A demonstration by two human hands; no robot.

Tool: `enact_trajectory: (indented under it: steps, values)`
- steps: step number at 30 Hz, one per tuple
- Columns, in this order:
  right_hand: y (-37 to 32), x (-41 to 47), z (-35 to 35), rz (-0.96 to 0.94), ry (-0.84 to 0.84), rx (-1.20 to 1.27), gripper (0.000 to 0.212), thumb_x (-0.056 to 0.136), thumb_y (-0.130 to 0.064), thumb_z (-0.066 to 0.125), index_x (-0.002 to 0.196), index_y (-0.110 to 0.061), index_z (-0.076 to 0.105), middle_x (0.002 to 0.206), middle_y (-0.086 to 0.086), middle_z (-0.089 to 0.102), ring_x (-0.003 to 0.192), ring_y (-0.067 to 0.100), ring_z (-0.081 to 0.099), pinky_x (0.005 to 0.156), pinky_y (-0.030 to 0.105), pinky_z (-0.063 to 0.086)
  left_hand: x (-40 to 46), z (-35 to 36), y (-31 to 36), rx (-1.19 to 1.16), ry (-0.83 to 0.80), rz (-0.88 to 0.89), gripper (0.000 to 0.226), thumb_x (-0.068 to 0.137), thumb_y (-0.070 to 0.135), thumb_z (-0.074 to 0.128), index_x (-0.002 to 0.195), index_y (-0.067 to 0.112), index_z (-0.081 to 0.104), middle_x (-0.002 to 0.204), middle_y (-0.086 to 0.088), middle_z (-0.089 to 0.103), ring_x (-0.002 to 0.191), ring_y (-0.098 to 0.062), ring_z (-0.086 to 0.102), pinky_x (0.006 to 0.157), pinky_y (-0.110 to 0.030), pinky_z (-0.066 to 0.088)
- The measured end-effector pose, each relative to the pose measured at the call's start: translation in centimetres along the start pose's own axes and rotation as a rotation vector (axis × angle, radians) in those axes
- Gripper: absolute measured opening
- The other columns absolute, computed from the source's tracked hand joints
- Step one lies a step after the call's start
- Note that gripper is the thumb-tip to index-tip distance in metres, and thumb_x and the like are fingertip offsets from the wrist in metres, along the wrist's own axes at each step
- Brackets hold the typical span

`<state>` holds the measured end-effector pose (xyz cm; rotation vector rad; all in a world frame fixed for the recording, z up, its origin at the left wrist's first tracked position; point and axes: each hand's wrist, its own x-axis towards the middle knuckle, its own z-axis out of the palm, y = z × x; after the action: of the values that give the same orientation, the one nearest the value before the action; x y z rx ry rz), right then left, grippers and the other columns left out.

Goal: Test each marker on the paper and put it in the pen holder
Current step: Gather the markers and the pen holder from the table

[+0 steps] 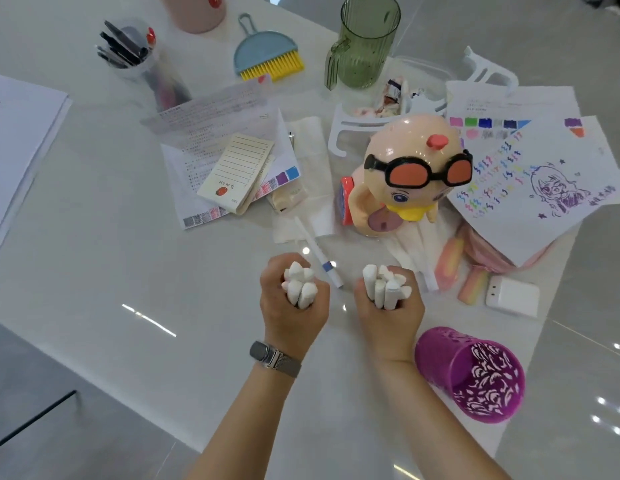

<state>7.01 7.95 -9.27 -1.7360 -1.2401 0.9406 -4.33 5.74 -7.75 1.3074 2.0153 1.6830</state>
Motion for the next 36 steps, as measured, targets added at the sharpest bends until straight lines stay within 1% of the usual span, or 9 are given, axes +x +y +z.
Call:
enact_trajectory:
  steps: [4, 7, 10, 13, 16, 20, 26, 32, 36]
  values:
    - [2.1, -0.3, -0.7, 0.059, -0.067, 0.026, 0.031, 0.069, -0.011, 0.076, 0.078, -0.032, 0.055, 0.072, -0.007, 0.060, 0.070, 0.014, 0.060, 0.069, 0.027, 0.050, -2.7, -1.0, -1.4, 0.028, -0.047, -0.387, 0.055, 0.067, 0.004, 0.059, 0.112, 0.023, 0.037, 0.079, 0.014, 0.050, 0.062, 0.006, 0.054, 0.056, -0.002, 0.040]
    - [1.8, -0.6, -0.9, 0.047, -0.109, -0.003, 0.014, 0.068, -0.029, 0.067, 0.069, -0.029, 0.053, 0.064, -0.007, 0.056, 0.066, 0.013, 0.057, 0.066, 0.028, 0.048, -2.6, -1.4, -1.9, 0.058, -0.049, -0.603, 0.025, 0.068, 0.014, 0.059, 0.090, 0.013, 0.049, 0.065, 0.010, 0.049, 0.053, 0.000, 0.051, 0.050, -0.008, 0.040]
    - [0.8, -0.8, -0.8, 0.060, -0.079, -0.098, 0.025, 0.074, -0.013, 0.075, 0.064, -0.004, 0.054, 0.056, 0.011, 0.056, 0.059, 0.031, 0.059, 0.058, 0.041, 0.052, -1.2, -1.2, -1.6, -0.042, -0.054, -0.815, 0.011, 0.073, 0.006, 0.062, 0.070, 0.003, 0.052, 0.059, -0.003, 0.046, 0.052, -0.014, 0.044, 0.048, -0.029, 0.041]
    - [-1.5, -0.3, -0.6, 0.055, -0.155, -0.121, 0.026, 0.074, -0.023, 0.073, 0.063, -0.015, 0.051, 0.057, 0.000, 0.053, 0.059, 0.024, 0.059, 0.056, 0.039, 0.051, 0.9, -0.9, -0.6, -0.139, -0.019, -1.063, 0.013, 0.076, 0.007, 0.066, 0.072, 0.004, 0.054, 0.062, -0.008, 0.048, 0.056, -0.021, 0.044, 0.041, -0.023, 0.041]
    - [-3.5, 0.5, 0.2, 0.155, -0.220, -0.087, 0.021, 0.066, -0.034, 0.066, 0.074, -0.017, 0.057, 0.070, 0.005, 0.058, 0.067, 0.020, 0.060, 0.054, 0.027, 0.048, 2.9, 0.2, 0.0, 0.005, -0.068, -1.030, 0.022, 0.077, 0.026, 0.070, 0.076, 0.006, 0.058, 0.064, -0.004, 0.056, 0.056, -0.022, 0.053, 0.048, -0.026, 0.048]
    - [-4.4, 0.5, 0.2, 0.348, -0.166, -0.022, 0.018, 0.073, -0.016, 0.071, 0.090, -0.014, 0.064, 0.079, 0.005, 0.067, 0.075, 0.017, 0.066, 0.056, 0.020, 0.046, 4.2, 2.6, 0.2, 0.438, -0.297, -0.842, 0.035, 0.077, 0.045, 0.067, 0.089, 0.014, 0.061, 0.089, -0.002, 0.059, 0.068, -0.018, 0.057, 0.052, -0.024, 0.040]
    - [-5.6, -2.2, -3.6, 0.525, -0.253, 0.007, 0.016, 0.074, -0.012, 0.074, 0.079, -0.013, 0.059, 0.061, 0.002, 0.062, 0.052, 0.016, 0.062, 0.050, 0.030, 0.052, 2.8, 2.0, 0.3, 0.691, -0.557, -0.740, 0.031, 0.078, 0.033, 0.065, 0.094, 0.011, 0.049, 0.084, -0.002, 0.054, 0.074, -0.025, 0.051, 0.062, -0.030, 0.039]
    - [-6.9, -4.6, -7.9, 0.809, -0.199, 0.196, 0.014, 0.079, -0.003, 0.068, 0.075, -0.009, 0.056, 0.055, 0.004, 0.050, 0.044, 0.014, 0.051, 0.045, 0.024, 0.042, 1.1, -2.4, 2.8, -0.119, -0.578, -1.173, 0.010, 0.075, 0.010, 0.069, 0.076, 0.007, 0.060, 0.058, -0.005, 0.057, 0.052, -0.017, 0.055, 0.051, -0.023, 0.047]
    - [-9.6, -6.8, -11.1, 0.607, -0.352, 0.072, 0.015, 0.078, -0.002, 0.069, 0.070, -0.007, 0.058, 0.052, 0.009, 0.054, 0.044, 0.015, 0.053, 0.050, 0.029, 0.045, -1.1, -3.8, 6.0, -0.451, -0.712, -1.320, 0.014, 0.068, 0.013, 0.073, 0.076, 0.010, 0.062, 0.060, -0.006, 0.056, 0.056, -0.019, 0.055, 0.061, -0.031, 0.049]
